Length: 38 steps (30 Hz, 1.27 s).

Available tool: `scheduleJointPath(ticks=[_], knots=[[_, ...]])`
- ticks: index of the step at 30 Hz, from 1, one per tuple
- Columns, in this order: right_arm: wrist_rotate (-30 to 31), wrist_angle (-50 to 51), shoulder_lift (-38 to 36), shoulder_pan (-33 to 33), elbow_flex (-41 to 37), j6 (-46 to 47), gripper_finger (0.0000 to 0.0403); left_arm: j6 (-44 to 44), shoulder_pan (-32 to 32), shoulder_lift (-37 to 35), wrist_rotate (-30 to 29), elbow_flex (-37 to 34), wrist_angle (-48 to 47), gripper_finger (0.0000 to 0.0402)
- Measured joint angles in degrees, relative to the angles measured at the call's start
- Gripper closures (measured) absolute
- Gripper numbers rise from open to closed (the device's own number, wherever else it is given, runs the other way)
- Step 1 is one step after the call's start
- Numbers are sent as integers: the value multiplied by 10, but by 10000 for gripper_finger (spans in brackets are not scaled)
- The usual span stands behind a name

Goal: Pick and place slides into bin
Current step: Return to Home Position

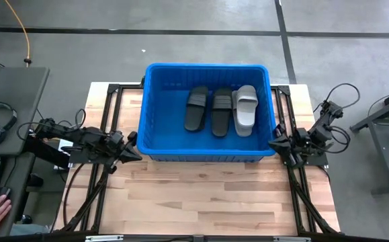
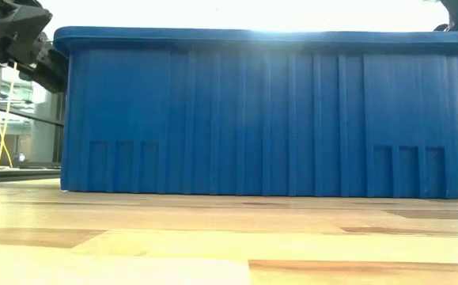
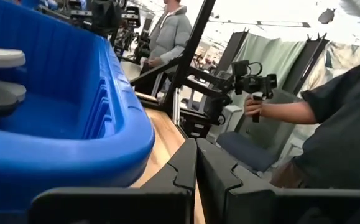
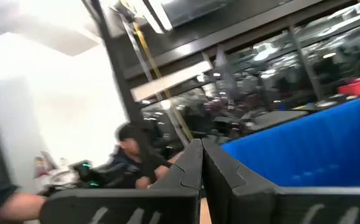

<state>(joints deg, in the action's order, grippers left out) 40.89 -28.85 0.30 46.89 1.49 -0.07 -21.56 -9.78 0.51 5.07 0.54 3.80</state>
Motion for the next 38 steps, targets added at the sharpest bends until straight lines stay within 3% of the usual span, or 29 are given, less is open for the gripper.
scheduleJointPath(ticks=[5, 12, 16, 38], knots=[[-61, -26, 0, 0, -9, 2, 403, -26, 0, 0, 0, 0, -6, 401], [-260, -32, 0, 0, -9, 51, 403, -80, 0, 0, -2, 0, -6, 401], [-300, -31, 0, 0, -9, 71, 403, -92, 0, 0, -2, 0, -8, 401], [-229, -6, 0, 0, -9, 71, 403, -88, 0, 0, -2, 0, -9, 401]])
